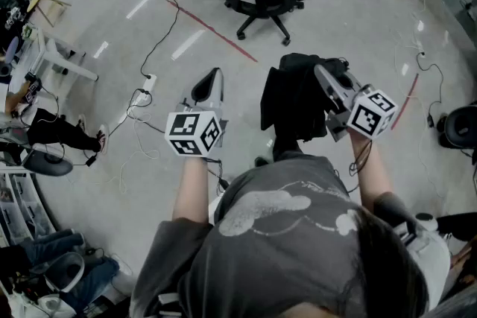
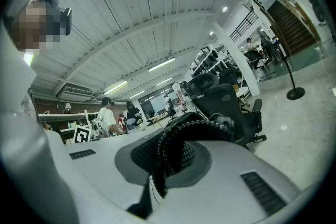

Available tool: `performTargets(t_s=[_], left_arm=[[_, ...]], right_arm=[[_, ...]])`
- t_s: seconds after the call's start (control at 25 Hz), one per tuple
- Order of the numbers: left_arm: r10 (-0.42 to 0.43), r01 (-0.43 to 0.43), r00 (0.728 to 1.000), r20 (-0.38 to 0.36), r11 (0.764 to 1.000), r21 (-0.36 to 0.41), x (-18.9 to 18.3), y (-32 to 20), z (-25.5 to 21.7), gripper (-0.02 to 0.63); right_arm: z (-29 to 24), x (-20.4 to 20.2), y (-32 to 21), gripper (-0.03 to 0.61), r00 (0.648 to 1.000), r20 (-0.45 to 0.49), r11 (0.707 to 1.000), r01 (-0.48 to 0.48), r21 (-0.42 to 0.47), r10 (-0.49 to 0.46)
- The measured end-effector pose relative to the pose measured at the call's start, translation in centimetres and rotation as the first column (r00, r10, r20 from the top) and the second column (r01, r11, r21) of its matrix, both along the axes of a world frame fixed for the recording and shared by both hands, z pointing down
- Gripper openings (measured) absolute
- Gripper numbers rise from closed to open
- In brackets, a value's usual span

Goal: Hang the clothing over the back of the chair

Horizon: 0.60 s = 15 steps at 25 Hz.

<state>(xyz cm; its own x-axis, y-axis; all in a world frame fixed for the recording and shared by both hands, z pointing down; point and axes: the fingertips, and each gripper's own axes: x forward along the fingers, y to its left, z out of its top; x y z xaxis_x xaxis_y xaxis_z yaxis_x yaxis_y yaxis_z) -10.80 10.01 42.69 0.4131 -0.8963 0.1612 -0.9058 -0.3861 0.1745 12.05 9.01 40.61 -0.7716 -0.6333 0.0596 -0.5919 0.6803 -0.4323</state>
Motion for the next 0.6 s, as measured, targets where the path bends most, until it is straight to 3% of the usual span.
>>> performTargets(t_s=[0.12, 0.6], left_arm=[[0.008, -0.008, 1.0, 0.005, 1.0, -0.01, 0.6, 0.4, 0.4, 0.002], [-0.003, 0.002, 1.0, -0.02, 0.999, -0.041, -0.1, 0.2, 1.8, 0.002]], right_arm=[[1.1, 1.2, 0.0, -0.003, 0.999, 0.006, 0.999, -0.033, -0.04, 0.034], [0.8, 0.7, 0.3, -0.003, 0.999, 0.003, 0.999, -0.031, -0.03, 0.031]])
